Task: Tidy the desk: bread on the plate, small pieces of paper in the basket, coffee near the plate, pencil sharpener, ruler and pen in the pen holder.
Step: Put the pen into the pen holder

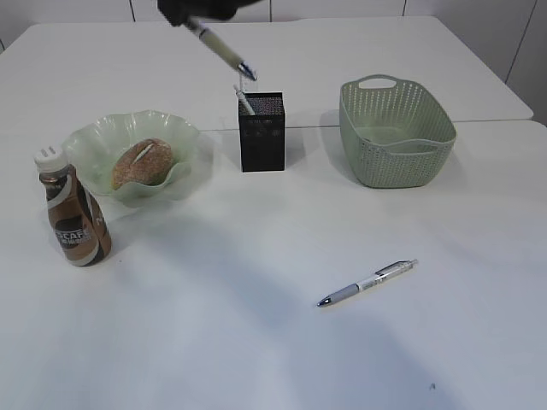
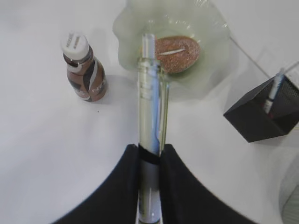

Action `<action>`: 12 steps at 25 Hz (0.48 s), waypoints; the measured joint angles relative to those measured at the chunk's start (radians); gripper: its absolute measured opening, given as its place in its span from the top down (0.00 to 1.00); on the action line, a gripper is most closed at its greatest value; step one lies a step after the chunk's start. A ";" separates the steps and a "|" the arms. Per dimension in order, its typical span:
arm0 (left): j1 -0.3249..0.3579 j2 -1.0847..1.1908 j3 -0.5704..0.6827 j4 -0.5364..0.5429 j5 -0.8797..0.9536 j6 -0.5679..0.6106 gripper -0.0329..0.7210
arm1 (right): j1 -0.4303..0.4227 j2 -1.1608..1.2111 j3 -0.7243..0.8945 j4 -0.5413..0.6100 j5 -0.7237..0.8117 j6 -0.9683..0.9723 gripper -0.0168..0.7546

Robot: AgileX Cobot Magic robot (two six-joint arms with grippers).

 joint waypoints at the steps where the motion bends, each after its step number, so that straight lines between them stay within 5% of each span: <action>1: 0.000 0.002 0.000 0.000 -0.014 0.000 0.59 | 0.000 -0.021 0.000 -0.007 0.000 0.000 0.84; 12: 0.000 0.030 0.000 0.002 -0.139 0.000 0.59 | -0.077 -0.069 0.080 -0.050 -0.155 0.000 0.84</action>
